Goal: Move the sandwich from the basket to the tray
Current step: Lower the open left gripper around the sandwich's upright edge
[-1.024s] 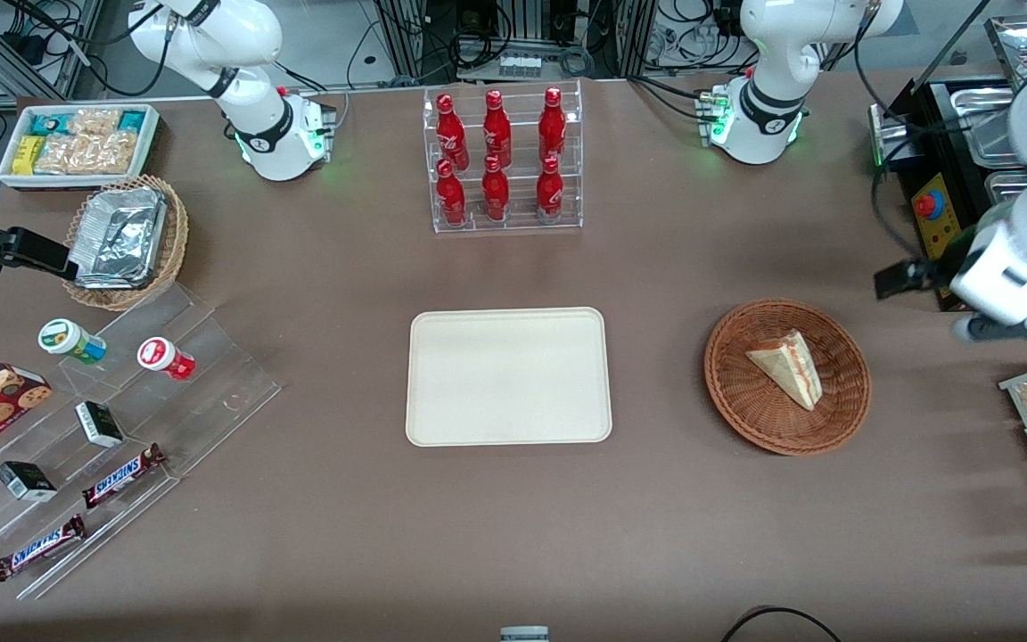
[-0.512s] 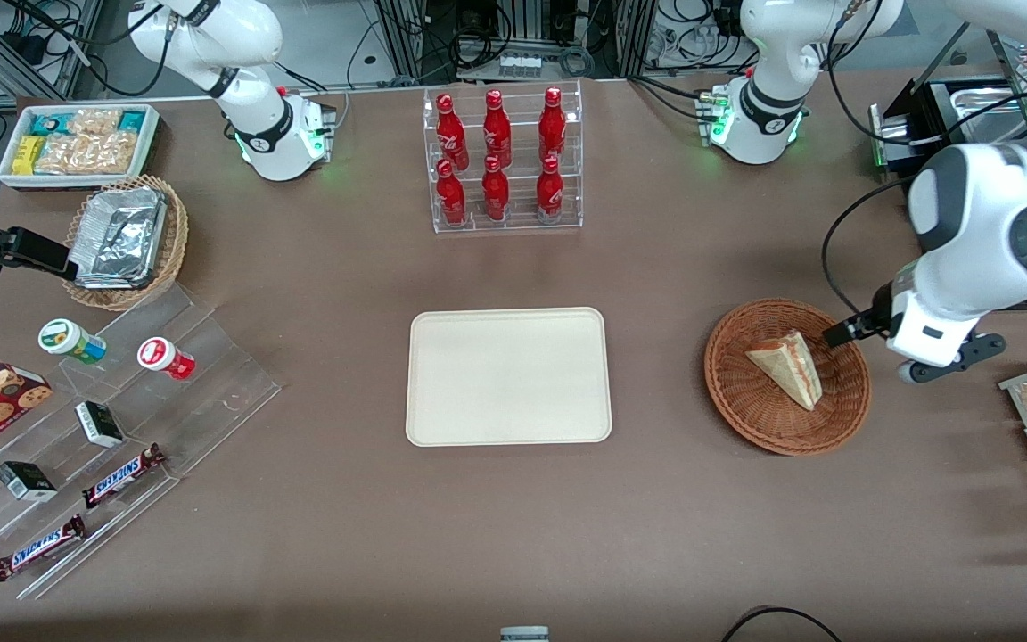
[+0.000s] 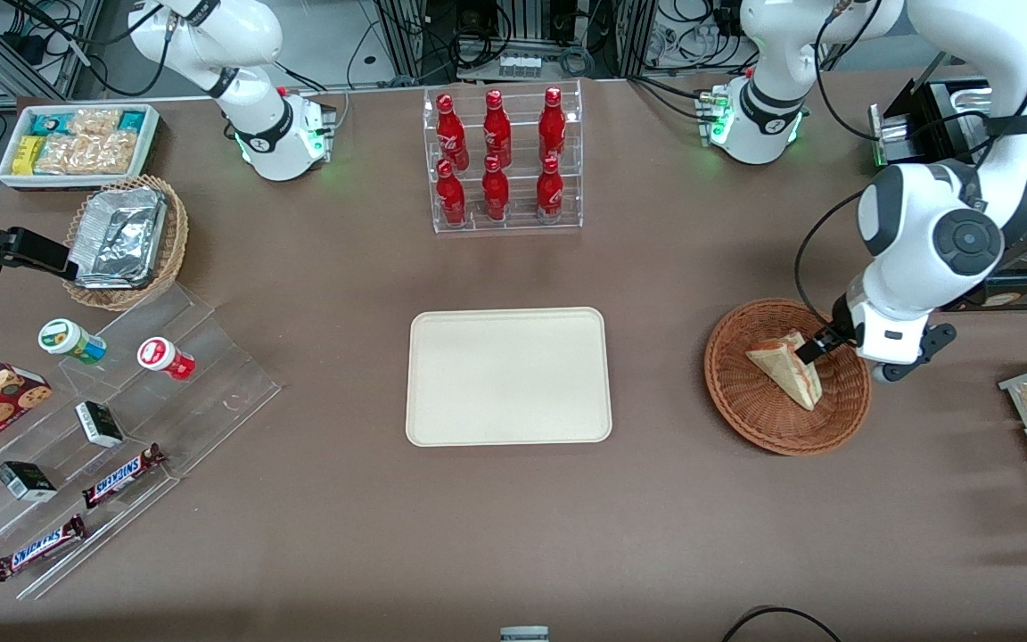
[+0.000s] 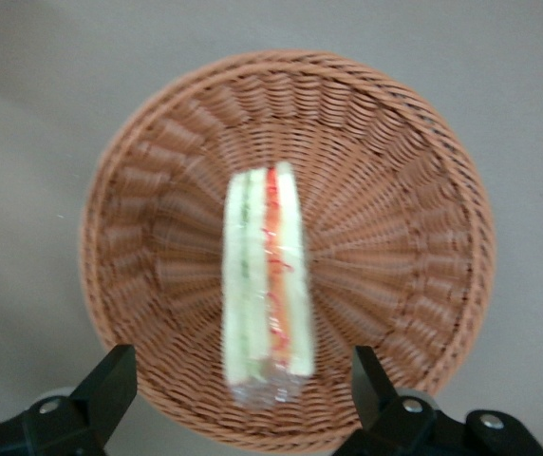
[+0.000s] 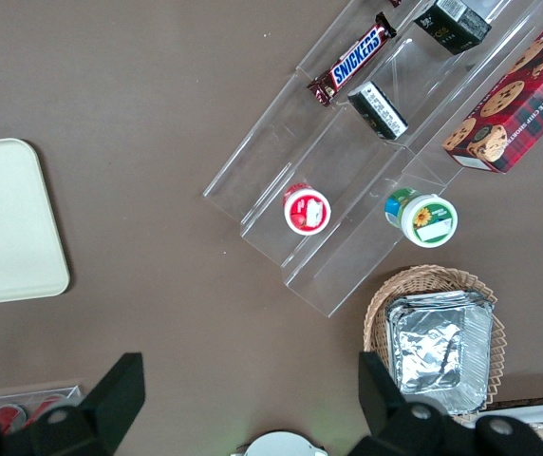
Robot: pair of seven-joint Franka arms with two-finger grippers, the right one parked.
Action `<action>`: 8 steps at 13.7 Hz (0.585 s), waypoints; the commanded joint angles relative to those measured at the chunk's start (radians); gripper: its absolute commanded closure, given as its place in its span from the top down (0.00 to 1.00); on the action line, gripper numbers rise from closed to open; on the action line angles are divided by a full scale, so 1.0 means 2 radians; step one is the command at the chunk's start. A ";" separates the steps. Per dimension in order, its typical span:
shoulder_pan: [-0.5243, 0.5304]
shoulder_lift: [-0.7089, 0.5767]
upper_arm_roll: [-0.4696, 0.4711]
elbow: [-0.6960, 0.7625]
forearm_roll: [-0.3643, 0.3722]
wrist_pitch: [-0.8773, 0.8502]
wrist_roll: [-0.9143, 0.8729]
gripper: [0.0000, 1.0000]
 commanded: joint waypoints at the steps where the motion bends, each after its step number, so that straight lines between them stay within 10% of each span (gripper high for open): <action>1: -0.027 0.017 0.003 -0.009 0.003 0.036 -0.043 1.00; 8: -0.027 0.029 0.006 -0.020 0.034 0.047 -0.062 1.00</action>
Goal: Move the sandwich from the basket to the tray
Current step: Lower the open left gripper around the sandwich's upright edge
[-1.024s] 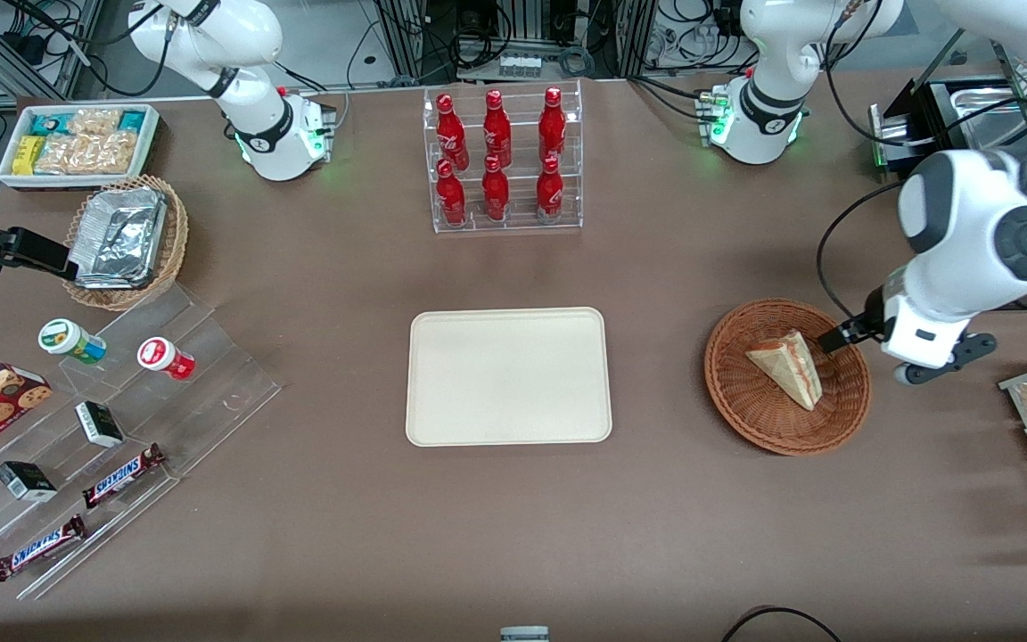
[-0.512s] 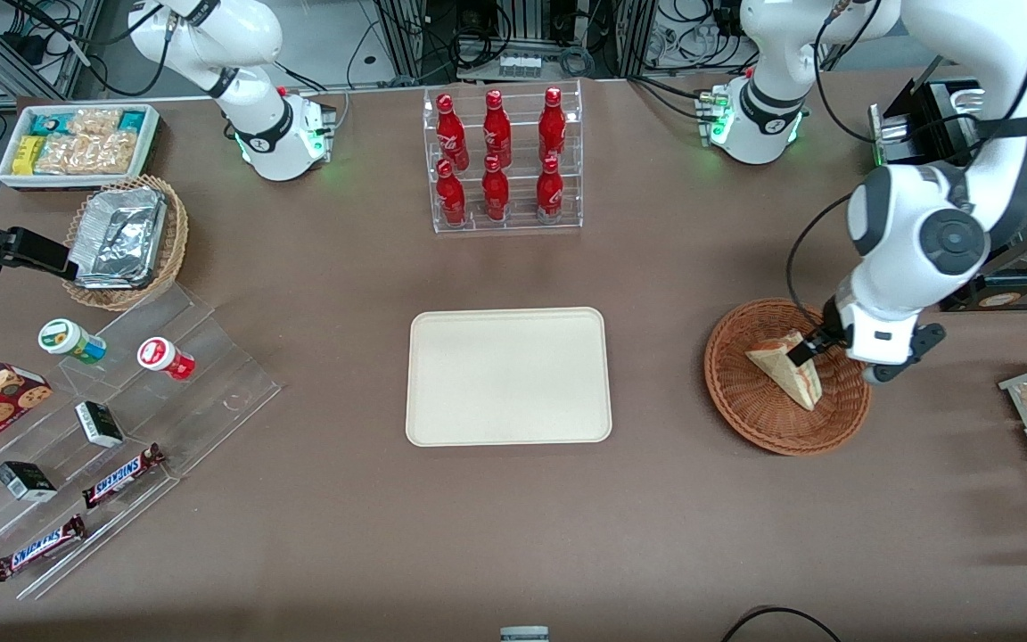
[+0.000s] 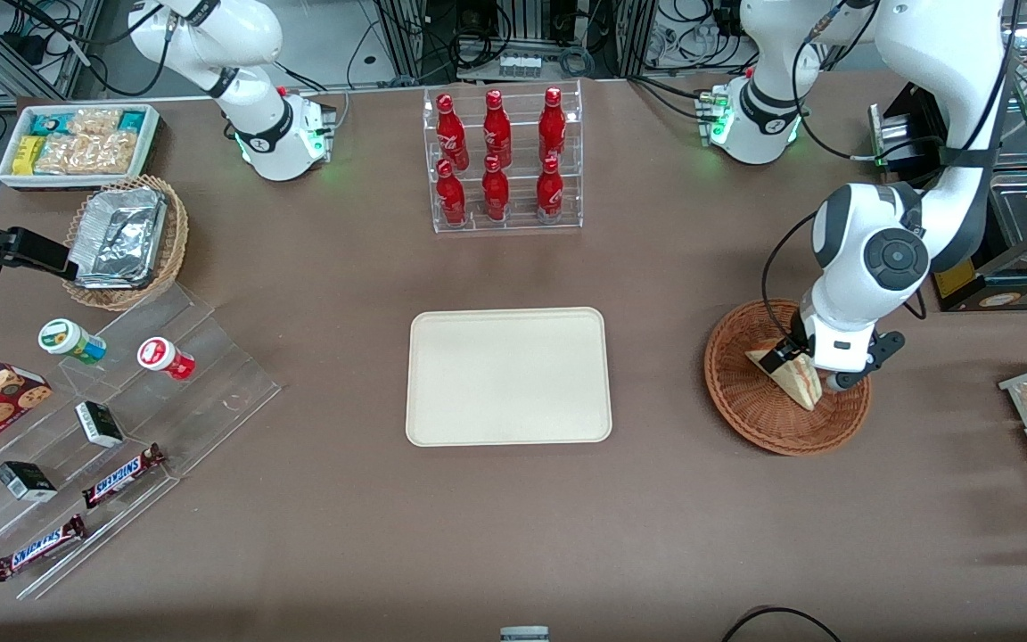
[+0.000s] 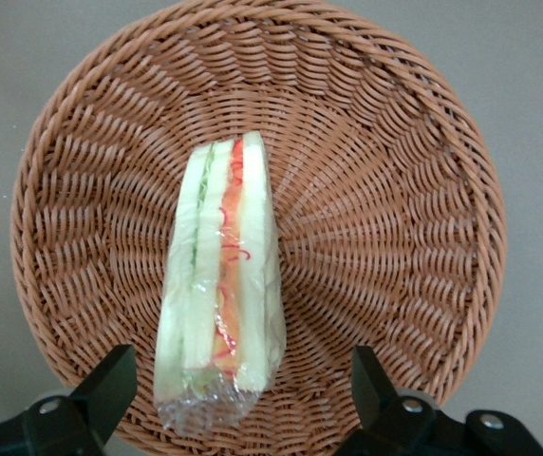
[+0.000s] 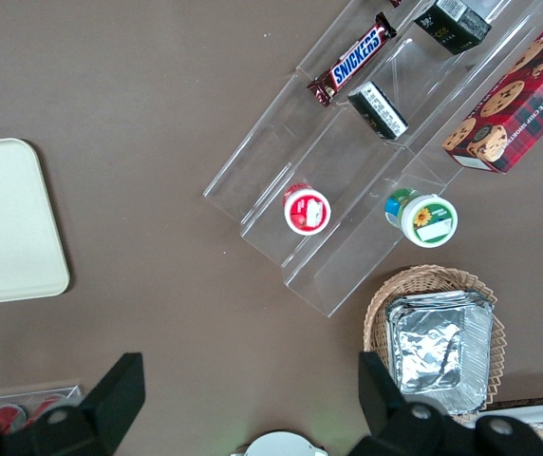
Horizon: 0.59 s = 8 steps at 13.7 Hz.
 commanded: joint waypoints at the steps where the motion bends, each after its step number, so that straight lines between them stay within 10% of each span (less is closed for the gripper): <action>1: -0.001 -0.005 0.001 -0.009 0.012 0.006 -0.016 1.00; 8: 0.004 0.017 0.014 -0.016 0.021 0.011 -0.023 1.00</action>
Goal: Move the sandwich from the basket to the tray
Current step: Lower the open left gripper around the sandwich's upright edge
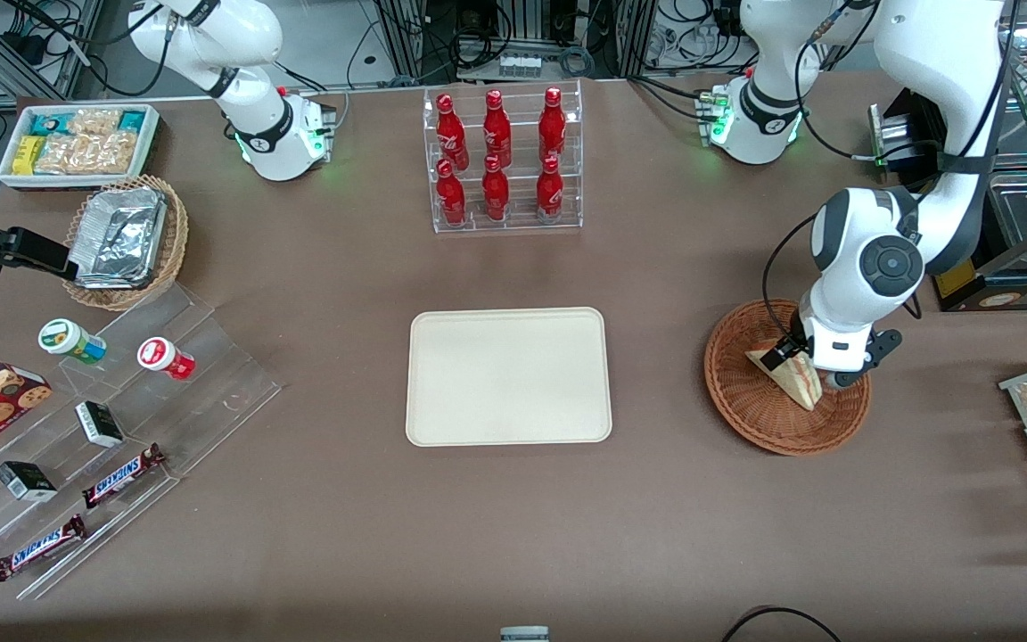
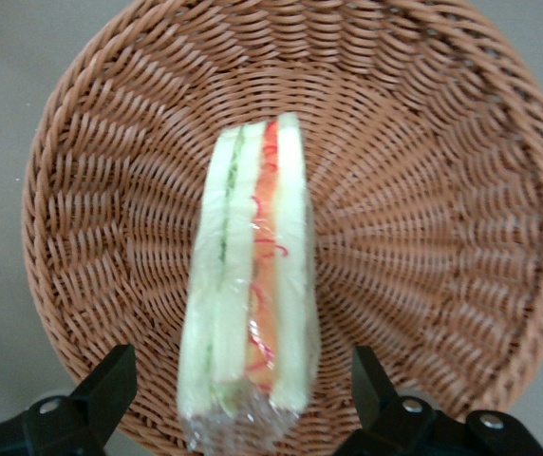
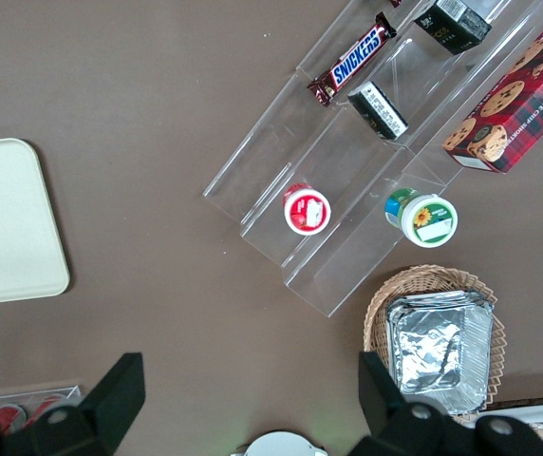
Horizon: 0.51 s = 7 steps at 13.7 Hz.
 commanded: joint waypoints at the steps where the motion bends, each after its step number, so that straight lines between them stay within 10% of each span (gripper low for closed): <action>1: 0.002 0.012 0.009 -0.003 0.014 0.015 -0.012 0.99; 3: 0.002 0.019 0.009 -0.002 0.014 0.031 -0.029 0.82; 7: -0.004 0.031 0.009 0.004 0.014 0.032 -0.062 0.01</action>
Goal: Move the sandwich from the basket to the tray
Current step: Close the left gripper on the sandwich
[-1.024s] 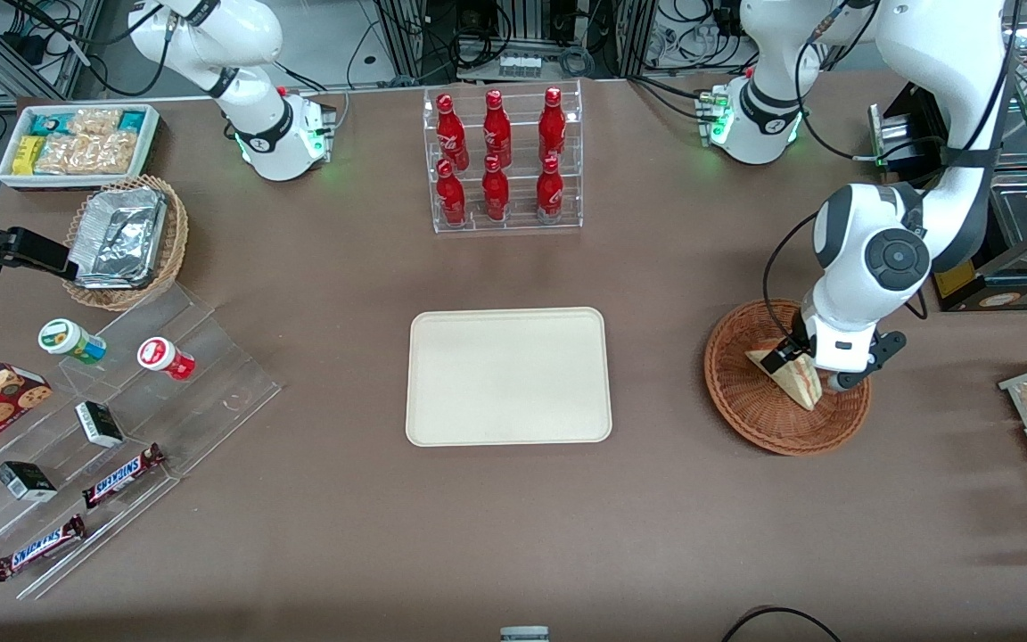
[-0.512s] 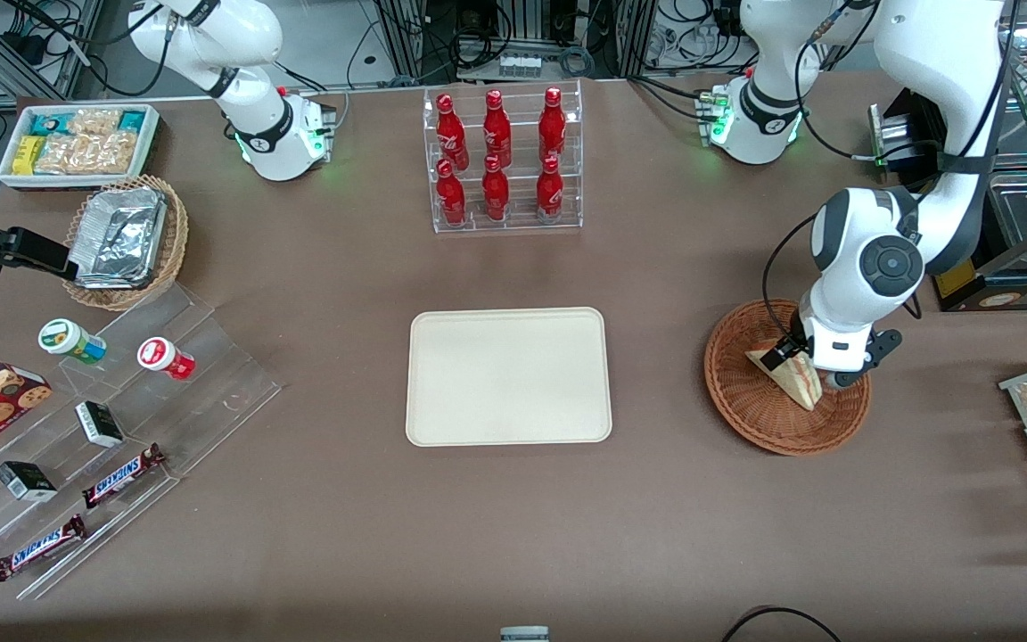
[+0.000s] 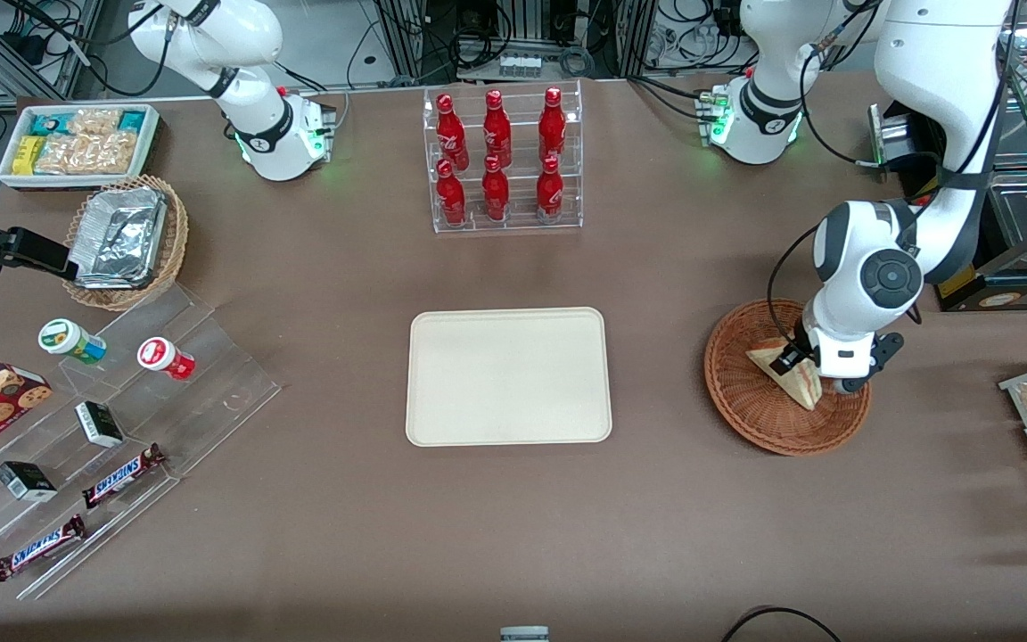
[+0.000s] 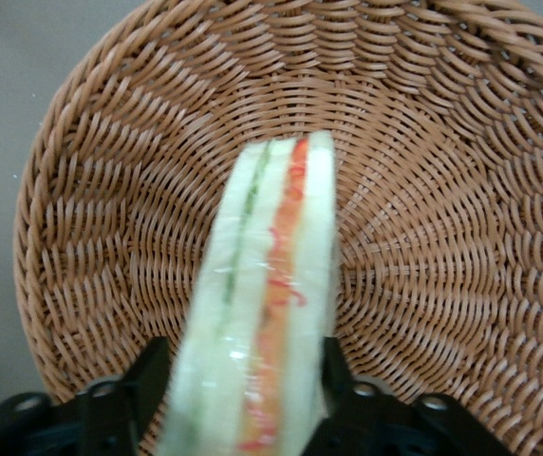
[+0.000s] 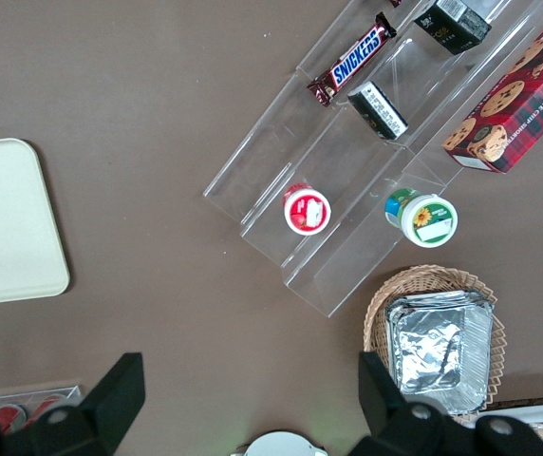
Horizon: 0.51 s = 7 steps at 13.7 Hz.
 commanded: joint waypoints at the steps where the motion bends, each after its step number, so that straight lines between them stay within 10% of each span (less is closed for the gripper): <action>1: -0.005 0.005 0.000 0.003 0.012 0.006 -0.023 0.00; 7: -0.011 -0.025 -0.016 0.072 0.035 -0.121 -0.013 0.00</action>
